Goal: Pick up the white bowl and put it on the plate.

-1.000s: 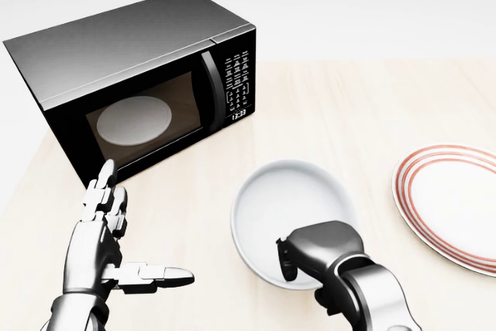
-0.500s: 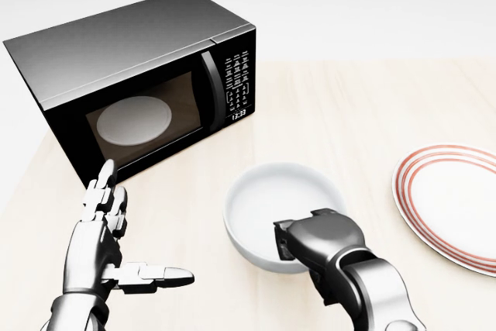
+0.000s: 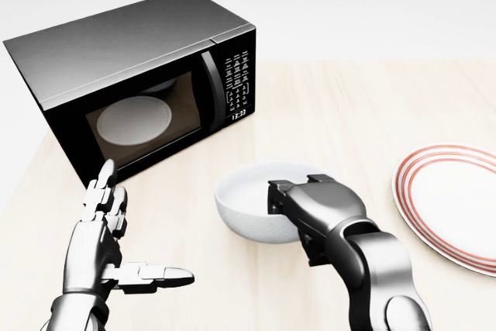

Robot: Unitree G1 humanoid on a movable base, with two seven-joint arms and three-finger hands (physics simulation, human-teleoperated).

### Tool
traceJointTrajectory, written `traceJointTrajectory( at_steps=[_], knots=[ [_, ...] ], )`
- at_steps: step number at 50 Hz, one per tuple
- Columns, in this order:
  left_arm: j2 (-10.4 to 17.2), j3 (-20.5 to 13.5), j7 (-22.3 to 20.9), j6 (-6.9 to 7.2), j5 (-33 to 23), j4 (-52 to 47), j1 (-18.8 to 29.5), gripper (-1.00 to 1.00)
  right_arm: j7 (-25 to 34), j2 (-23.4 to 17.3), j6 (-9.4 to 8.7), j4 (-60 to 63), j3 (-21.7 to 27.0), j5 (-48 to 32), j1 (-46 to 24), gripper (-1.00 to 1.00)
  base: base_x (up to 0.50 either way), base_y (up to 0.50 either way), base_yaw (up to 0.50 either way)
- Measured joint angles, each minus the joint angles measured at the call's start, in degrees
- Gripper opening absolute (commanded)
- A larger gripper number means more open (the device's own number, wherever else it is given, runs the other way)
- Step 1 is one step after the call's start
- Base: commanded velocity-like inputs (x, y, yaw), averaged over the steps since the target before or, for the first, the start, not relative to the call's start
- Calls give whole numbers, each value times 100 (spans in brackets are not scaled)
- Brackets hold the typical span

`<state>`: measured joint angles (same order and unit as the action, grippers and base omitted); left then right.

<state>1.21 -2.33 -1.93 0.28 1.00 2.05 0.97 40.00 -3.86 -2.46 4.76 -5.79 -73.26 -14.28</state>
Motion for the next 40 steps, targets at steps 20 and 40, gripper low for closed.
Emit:
traceJointTrajectory(
  at_steps=[20, 40],
  knots=[
    [-3, 7, -4, 46, -1, -61, -16, 100, 0, 53, -255, 11, 53, 252, -468, -100, 0, 0, 0],
    [-4, 11, -18, 41, -3, -73, -27, 100, 0, 5, -255, -9, 114, 429, -699, -100, 0, 0, 0]
  ],
)
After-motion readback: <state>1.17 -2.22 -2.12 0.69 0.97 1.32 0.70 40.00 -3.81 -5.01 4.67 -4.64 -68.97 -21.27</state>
